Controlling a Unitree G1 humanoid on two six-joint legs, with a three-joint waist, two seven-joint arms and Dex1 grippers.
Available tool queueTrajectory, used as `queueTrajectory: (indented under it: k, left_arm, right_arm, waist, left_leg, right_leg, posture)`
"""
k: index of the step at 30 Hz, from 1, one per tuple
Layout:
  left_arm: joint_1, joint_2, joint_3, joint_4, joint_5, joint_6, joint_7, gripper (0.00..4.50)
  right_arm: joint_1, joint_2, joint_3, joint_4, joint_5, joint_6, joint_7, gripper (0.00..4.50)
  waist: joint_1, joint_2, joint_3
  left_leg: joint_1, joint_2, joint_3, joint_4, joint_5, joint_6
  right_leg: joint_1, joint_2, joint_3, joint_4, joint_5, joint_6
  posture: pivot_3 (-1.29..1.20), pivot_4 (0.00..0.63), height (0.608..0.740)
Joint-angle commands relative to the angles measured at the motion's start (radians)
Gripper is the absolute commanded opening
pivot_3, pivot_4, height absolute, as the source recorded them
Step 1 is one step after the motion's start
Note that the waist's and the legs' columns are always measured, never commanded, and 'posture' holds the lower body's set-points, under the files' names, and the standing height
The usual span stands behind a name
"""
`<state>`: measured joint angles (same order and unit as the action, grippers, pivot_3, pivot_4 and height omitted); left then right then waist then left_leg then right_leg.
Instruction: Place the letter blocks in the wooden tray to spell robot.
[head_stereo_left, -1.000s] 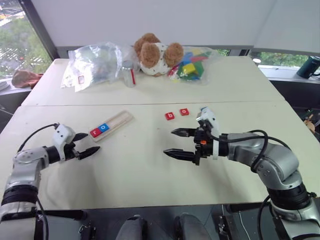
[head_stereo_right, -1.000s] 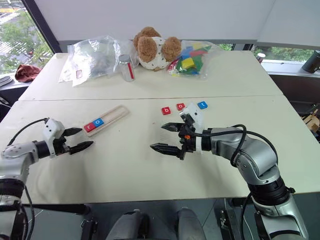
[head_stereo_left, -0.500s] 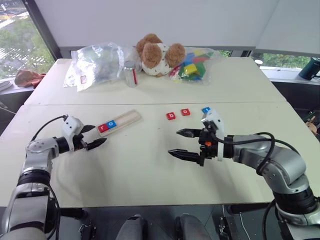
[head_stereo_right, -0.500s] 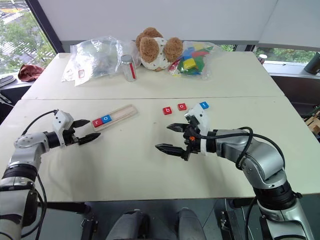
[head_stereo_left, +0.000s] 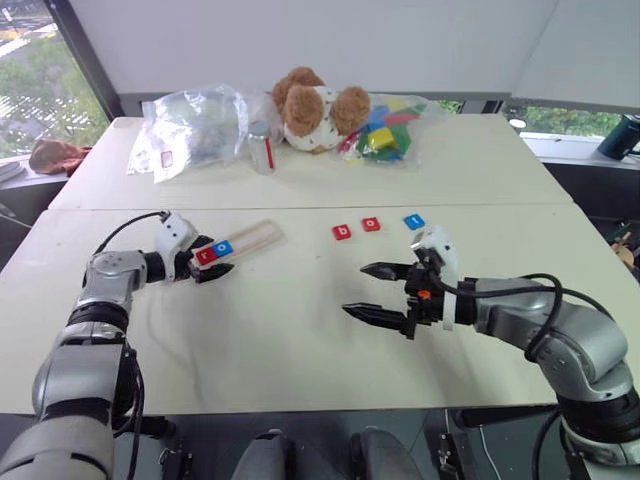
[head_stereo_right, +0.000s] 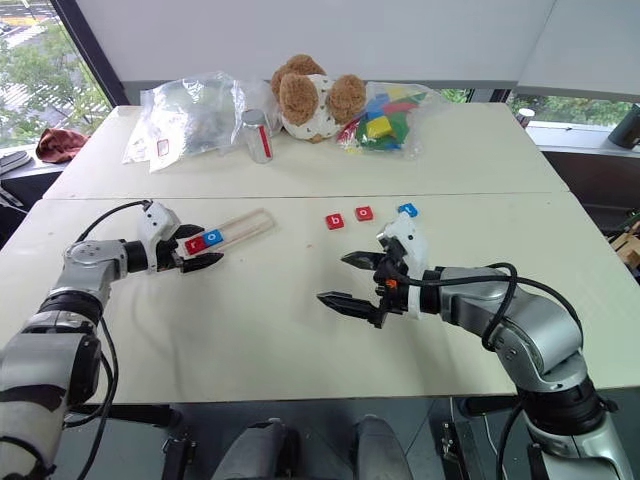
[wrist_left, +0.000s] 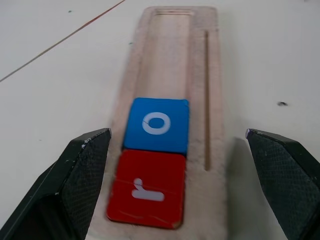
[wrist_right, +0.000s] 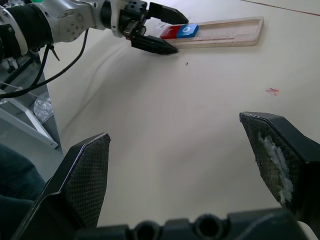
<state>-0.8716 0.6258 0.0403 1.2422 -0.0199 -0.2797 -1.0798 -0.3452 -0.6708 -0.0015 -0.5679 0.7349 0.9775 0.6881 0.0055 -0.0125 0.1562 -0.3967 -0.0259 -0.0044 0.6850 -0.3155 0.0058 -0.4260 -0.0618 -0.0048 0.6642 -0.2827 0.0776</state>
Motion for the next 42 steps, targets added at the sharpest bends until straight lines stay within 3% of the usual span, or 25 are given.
queueTrajectory:
  k: [1,10,13,14,15,22,25,34,42]
  left_arm:
    - [-0.029,0.008,0.005,0.024,0.019,-0.014,0.030,4.46]
    - [-0.016,0.027,-0.067,0.051,0.103,0.049,-0.050,4.46]
    - [-0.017,0.025,-0.065,0.055,0.106,0.047,-0.026,3.61]
    - [-0.018,0.025,-0.064,0.056,0.108,0.047,-0.023,3.15]
    - [-0.019,0.025,-0.062,0.057,0.106,0.048,-0.023,3.11]
    - [-0.021,0.027,-0.059,0.049,0.108,0.032,-0.038,3.11]
    - [-0.032,0.006,-0.067,0.010,0.091,-0.005,-0.152,3.11]
    - [-0.039,-0.103,-0.134,-0.185,0.043,-0.070,-0.465,3.11]
    - [-0.056,-0.162,-0.169,-0.152,0.076,-0.096,-0.424,3.11]
  right_arm:
    - [0.012,-0.014,-0.049,-0.059,0.036,0.013,-0.024,4.48]
    - [0.026,-0.010,-0.066,-0.069,0.057,0.024,-0.070,4.48]
    - [0.023,-0.007,-0.068,-0.067,0.062,0.025,-0.082,4.50]
    - [0.021,-0.006,-0.069,-0.067,0.063,0.025,-0.085,4.50]
    - [0.022,-0.007,-0.071,-0.067,0.065,0.025,-0.087,4.50]
    - [0.028,-0.017,-0.076,-0.062,0.073,0.019,-0.093,4.50]
    - [0.033,-0.040,-0.095,-0.044,0.071,0.012,-0.071,4.50]
    - [0.112,-0.246,-0.266,-0.012,0.125,0.031,0.076,4.50]
    - [0.179,-0.164,-0.278,-0.053,0.092,-0.005,-0.067,4.50]
  waist:
    - [0.000,0.000,0.000]
    - [-0.002,0.000,0.000]
    - [-0.006,0.000,0.000]
    - [-0.007,0.000,0.000]
    - [-0.008,0.000,0.000]
    - [-0.016,0.000,0.000]
    - [-0.016,0.000,0.000]
    - [0.009,-0.001,0.000]
    - [-0.006,-0.002,0.001]
  left_leg:
    - [0.000,0.000,0.000,0.000,0.000,0.000]
    - [0.001,0.000,0.000,0.000,0.000,0.000]
    - [0.003,0.000,0.000,0.000,0.000,0.000]
    - [0.004,0.000,0.000,0.000,0.000,0.000]
    - [0.004,0.000,0.000,0.000,0.000,0.000]
    - [0.006,0.000,0.000,0.000,0.000,0.000]
    - [0.006,0.000,0.000,0.000,0.000,0.000]
    - [0.003,0.000,0.000,0.000,-0.001,0.001]
    - [0.005,0.001,0.000,0.000,0.000,0.001]
  right_leg:
    - [0.000,0.000,0.000,0.000,0.000,0.000]
    - [0.000,0.001,0.000,0.001,0.000,0.000]
    - [0.002,0.000,0.000,0.001,0.000,0.000]
    - [0.003,0.000,0.000,0.001,0.000,0.000]
    - [0.004,0.000,0.000,0.001,0.000,0.000]
    - [0.006,0.000,0.000,0.002,0.000,0.000]
    - [0.006,0.000,0.000,0.002,0.000,0.000]
    - [0.005,0.000,0.000,-0.001,0.000,0.000]
    - [0.005,0.001,0.000,0.000,0.000,0.000]
  posture:
    - [0.00,0.150,0.740]
    - [0.00,0.150,0.740]
    - [0.00,0.150,0.740]
    - [0.00,0.150,0.740]
    - [0.00,0.150,0.740]
    - [0.00,0.150,0.740]
    - [0.00,0.150,0.740]
    - [0.00,0.150,0.740]
    - [0.00,0.150,0.740]
